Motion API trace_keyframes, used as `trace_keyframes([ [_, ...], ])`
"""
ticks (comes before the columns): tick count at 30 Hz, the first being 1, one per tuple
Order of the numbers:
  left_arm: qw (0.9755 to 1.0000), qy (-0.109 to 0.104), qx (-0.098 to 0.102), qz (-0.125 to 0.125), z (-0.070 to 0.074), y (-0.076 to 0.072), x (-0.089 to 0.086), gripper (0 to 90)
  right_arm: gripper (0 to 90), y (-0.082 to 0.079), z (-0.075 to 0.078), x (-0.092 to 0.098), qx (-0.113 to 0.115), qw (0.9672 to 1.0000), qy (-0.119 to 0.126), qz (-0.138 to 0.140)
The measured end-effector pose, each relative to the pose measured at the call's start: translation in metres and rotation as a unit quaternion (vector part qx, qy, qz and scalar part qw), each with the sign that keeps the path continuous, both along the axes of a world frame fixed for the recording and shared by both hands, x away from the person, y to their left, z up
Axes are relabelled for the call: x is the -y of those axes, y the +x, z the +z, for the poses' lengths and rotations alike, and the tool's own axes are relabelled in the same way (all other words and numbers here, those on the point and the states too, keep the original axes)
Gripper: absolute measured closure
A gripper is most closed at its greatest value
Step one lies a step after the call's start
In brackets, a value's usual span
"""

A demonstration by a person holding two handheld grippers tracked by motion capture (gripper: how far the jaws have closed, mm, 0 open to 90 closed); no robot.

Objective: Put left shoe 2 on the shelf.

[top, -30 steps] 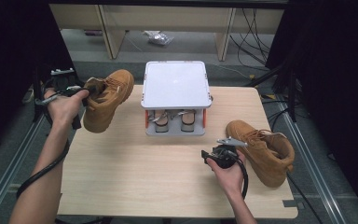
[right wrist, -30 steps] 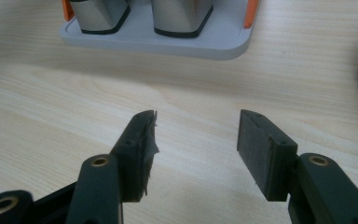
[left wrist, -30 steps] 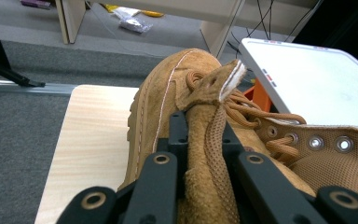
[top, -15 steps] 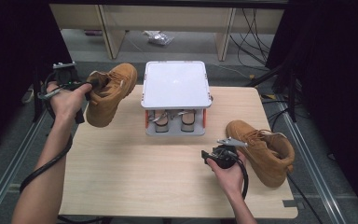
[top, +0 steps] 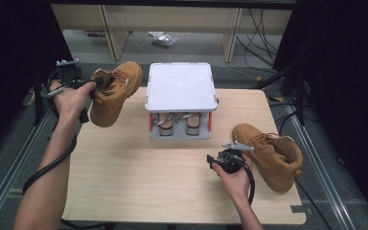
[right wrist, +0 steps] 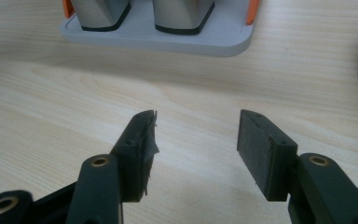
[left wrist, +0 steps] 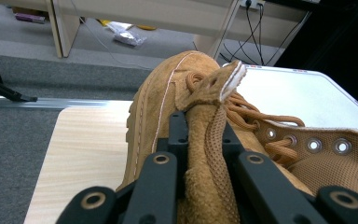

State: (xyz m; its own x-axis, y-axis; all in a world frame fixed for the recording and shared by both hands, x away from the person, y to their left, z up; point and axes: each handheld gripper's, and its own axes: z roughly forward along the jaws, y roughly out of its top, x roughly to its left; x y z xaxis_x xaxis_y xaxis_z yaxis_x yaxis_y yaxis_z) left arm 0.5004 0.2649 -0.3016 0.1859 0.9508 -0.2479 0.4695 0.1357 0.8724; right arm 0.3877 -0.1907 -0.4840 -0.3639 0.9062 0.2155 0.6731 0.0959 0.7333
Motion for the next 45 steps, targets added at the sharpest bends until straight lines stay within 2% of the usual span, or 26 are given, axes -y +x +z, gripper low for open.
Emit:
trace_keyframes([
  [6,1.0000,-0.004,0.004,0.001,0.005,0.002,0.002,81.6,47.4,0.000,-0.001,0.000,0.001,0.9999,-0.012,-0.003],
  [8,1.0000,-0.004,0.006,0.001,0.007,0.002,0.002,81.7,47.4,-0.002,0.000,-0.004,-0.011,0.9998,0.014,-0.013],
  [11,0.9999,-0.005,0.009,0.001,0.008,0.002,0.003,81.7,47.4,-0.002,0.000,-0.003,-0.011,0.9999,0.005,-0.011],
  [45,0.9995,-0.018,0.024,-0.009,0.026,0.006,0.019,81.6,47.4,-0.002,-0.003,-0.004,-0.008,0.9999,0.006,-0.008],
])
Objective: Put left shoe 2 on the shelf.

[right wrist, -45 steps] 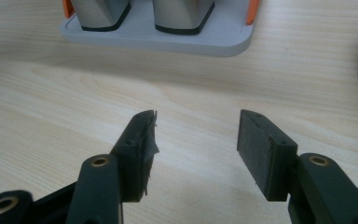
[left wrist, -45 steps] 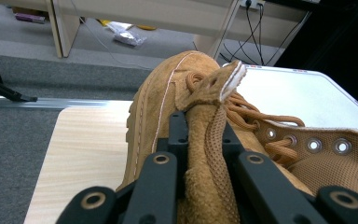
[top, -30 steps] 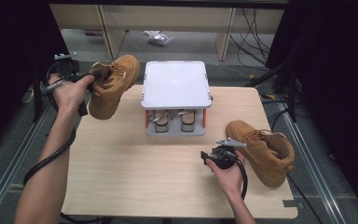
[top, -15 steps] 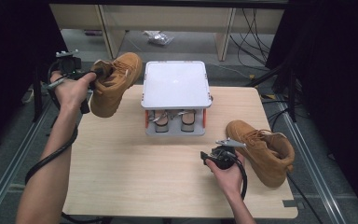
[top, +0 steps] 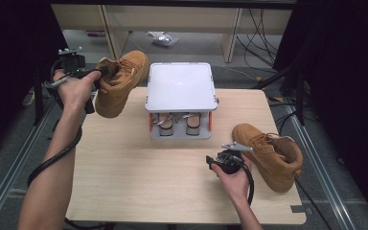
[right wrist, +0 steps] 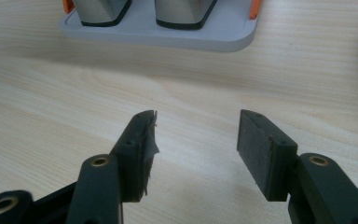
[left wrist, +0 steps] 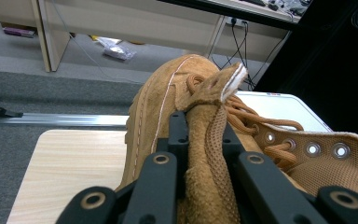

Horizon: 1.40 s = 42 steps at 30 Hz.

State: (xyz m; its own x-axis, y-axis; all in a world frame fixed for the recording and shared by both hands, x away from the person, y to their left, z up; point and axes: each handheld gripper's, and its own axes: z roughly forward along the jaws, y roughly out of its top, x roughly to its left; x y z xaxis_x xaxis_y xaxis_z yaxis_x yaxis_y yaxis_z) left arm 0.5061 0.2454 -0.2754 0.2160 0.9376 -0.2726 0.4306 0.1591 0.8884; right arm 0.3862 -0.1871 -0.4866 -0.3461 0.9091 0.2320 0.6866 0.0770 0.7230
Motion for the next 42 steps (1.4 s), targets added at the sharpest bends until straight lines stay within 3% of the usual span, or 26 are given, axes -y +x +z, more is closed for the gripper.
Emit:
trace_keyframes([
  [6,1.0000,-0.002,0.001,-0.003,0.003,0.001,0.004,81.6,47.4,0.000,0.000,0.000,0.000,1.0000,0.001,0.000],
  [7,1.0000,-0.002,0.001,-0.003,0.003,0.001,0.004,81.6,47.4,0.001,0.000,0.002,0.010,0.9998,-0.016,0.007],
  [8,1.0000,-0.001,0.004,-0.005,0.004,0.000,0.006,81.6,47.4,0.000,-0.001,0.000,0.004,1.0000,0.001,0.000],
  [12,1.0000,0.000,0.002,-0.008,0.006,0.000,0.008,81.6,47.4,0.000,-0.001,0.000,0.002,1.0000,0.002,0.000],
  [16,0.9999,0.001,0.004,-0.010,0.007,0.001,0.011,81.6,47.4,0.002,-0.002,0.003,0.021,0.9995,-0.014,0.015],
  [17,0.9999,0.001,0.004,-0.010,0.007,0.001,0.011,81.6,47.4,0.000,0.000,0.002,0.002,1.0000,-0.007,0.003],
  [22,0.9999,0.004,0.003,-0.012,0.007,0.001,0.014,81.6,47.4,0.000,0.000,0.002,0.001,1.0000,-0.006,0.001],
  [23,0.9999,0.003,0.003,-0.011,0.008,0.002,0.016,81.6,47.4,-0.002,0.002,0.000,-0.012,0.9999,0.003,-0.008],
  [26,1.0000,0.001,-0.005,-0.007,0.009,0.001,0.018,81.6,47.4,-0.001,0.001,0.000,-0.008,1.0000,0.000,-0.004],
  [27,1.0000,0.001,-0.005,-0.007,0.010,0.001,0.019,81.6,47.4,0.000,0.000,0.003,0.007,0.9999,-0.009,0.007],
  [39,0.9999,0.002,-0.005,-0.013,0.013,0.003,0.027,81.6,47.4,-0.001,0.001,0.002,0.001,0.9999,-0.011,-0.001],
  [40,0.9999,0.003,-0.005,-0.014,0.013,0.003,0.027,81.6,47.4,0.000,-0.001,0.002,0.004,1.0000,0.000,0.004],
  [42,0.9999,0.003,-0.005,-0.015,0.013,0.003,0.028,81.6,47.4,-0.001,0.000,0.001,-0.005,1.0000,-0.004,-0.001],
])
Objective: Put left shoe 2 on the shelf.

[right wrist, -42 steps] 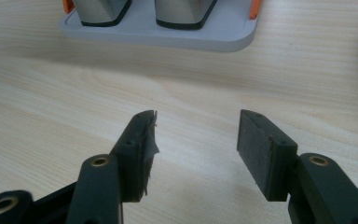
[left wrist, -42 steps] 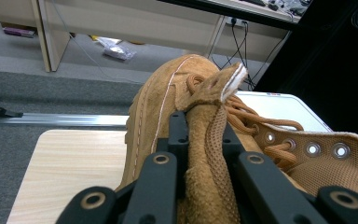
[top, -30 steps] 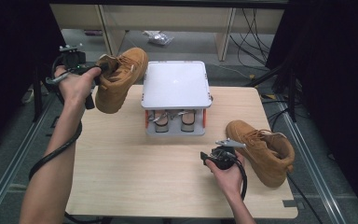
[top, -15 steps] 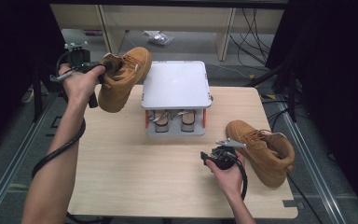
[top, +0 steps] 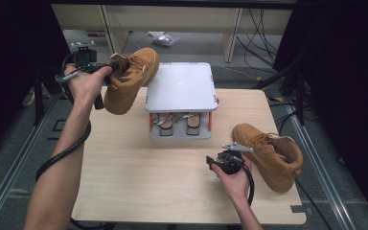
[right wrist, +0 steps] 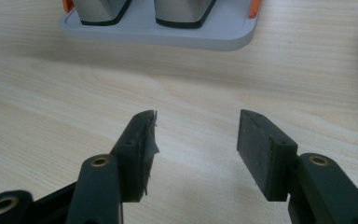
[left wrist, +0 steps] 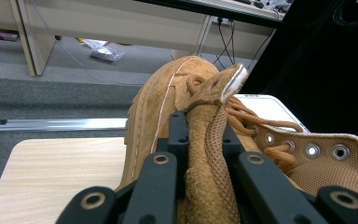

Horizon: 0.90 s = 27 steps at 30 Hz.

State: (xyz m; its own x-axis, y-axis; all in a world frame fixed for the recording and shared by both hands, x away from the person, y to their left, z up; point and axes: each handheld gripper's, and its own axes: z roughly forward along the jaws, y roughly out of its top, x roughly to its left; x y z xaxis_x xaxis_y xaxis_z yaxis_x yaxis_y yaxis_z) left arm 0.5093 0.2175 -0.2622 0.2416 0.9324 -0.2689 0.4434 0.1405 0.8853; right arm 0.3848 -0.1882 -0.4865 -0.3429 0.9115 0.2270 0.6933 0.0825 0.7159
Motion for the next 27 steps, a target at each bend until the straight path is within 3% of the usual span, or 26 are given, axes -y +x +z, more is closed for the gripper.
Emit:
trace_keyframes([
  [4,1.0000,-0.002,0.000,-0.002,0.001,0.001,0.002,81.6,47.4,0.001,-0.001,0.000,0.002,1.0000,-0.008,-0.002],
  [8,1.0000,0.000,0.000,-0.004,0.002,0.001,0.005,81.5,47.4,0.001,-0.002,-0.001,0.005,1.0000,0.003,0.004],
  [17,0.9999,0.000,0.001,-0.010,0.005,0.002,0.012,81.5,47.4,0.000,-0.001,-0.001,0.006,1.0000,-0.001,0.001],
  [20,0.9999,-0.002,0.003,-0.013,0.007,0.003,0.015,81.5,47.4,-0.002,0.000,-0.002,-0.006,1.0000,0.005,-0.006],
  [26,0.9998,-0.003,0.001,-0.017,0.009,0.005,0.020,81.5,47.4,0.001,-0.003,-0.001,0.010,0.9999,-0.004,0.003],
  [27,0.9998,-0.003,0.001,-0.018,0.009,0.006,0.021,81.5,47.4,-0.001,-0.002,-0.003,0.002,1.0000,0.008,-0.001],
])
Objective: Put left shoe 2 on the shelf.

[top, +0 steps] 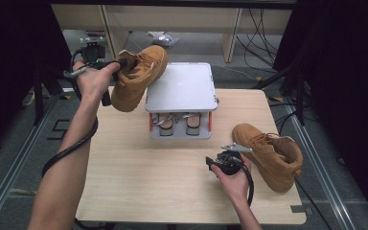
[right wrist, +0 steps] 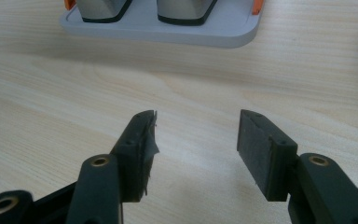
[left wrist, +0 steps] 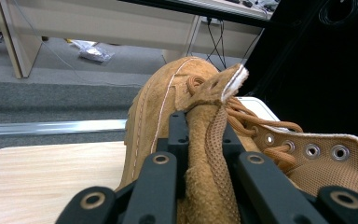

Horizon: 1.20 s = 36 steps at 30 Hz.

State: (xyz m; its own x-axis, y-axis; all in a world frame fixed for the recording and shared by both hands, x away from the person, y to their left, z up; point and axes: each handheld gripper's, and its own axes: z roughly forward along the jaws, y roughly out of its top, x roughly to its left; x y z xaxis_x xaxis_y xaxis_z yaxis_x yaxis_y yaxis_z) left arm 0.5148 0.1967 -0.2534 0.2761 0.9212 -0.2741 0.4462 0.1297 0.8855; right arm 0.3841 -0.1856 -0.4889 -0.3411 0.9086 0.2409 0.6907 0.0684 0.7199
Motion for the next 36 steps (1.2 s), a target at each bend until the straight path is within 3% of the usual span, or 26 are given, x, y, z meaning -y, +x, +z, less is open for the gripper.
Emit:
trace_keyframes([
  [8,1.0000,-0.005,-0.001,-0.003,0.000,0.004,0.008,81.4,47.4,0.000,0.000,0.002,0.000,1.0000,-0.002,0.004],
  [9,1.0000,-0.003,-0.003,-0.005,0.000,0.005,0.010,81.4,47.4,0.001,0.000,0.004,0.010,0.9997,-0.018,0.010],
  [10,1.0000,-0.003,-0.003,-0.005,0.000,0.005,0.010,81.4,47.4,0.000,0.000,0.002,0.001,1.0000,-0.004,0.005],
  [13,1.0000,-0.002,-0.006,-0.007,0.000,0.006,0.013,81.4,47.4,0.000,0.000,0.002,0.002,1.0000,-0.006,0.004],
  [15,0.9999,-0.005,-0.006,-0.008,0.000,0.006,0.015,81.4,47.3,0.001,0.001,0.005,0.011,0.9997,-0.023,0.007],
  [21,0.9998,-0.008,-0.009,-0.014,0.000,0.009,0.022,81.3,47.4,0.002,-0.001,0.004,0.013,0.9997,-0.021,0.010],
  [22,0.9998,-0.008,-0.010,-0.014,-0.001,0.009,0.023,81.3,47.4,0.000,0.000,0.001,-0.004,1.0000,-0.002,0.001],
  [36,0.9995,-0.016,-0.015,-0.023,0.000,0.015,0.033,81.1,47.3,0.000,0.000,0.002,-0.003,1.0000,-0.008,-0.004],
])
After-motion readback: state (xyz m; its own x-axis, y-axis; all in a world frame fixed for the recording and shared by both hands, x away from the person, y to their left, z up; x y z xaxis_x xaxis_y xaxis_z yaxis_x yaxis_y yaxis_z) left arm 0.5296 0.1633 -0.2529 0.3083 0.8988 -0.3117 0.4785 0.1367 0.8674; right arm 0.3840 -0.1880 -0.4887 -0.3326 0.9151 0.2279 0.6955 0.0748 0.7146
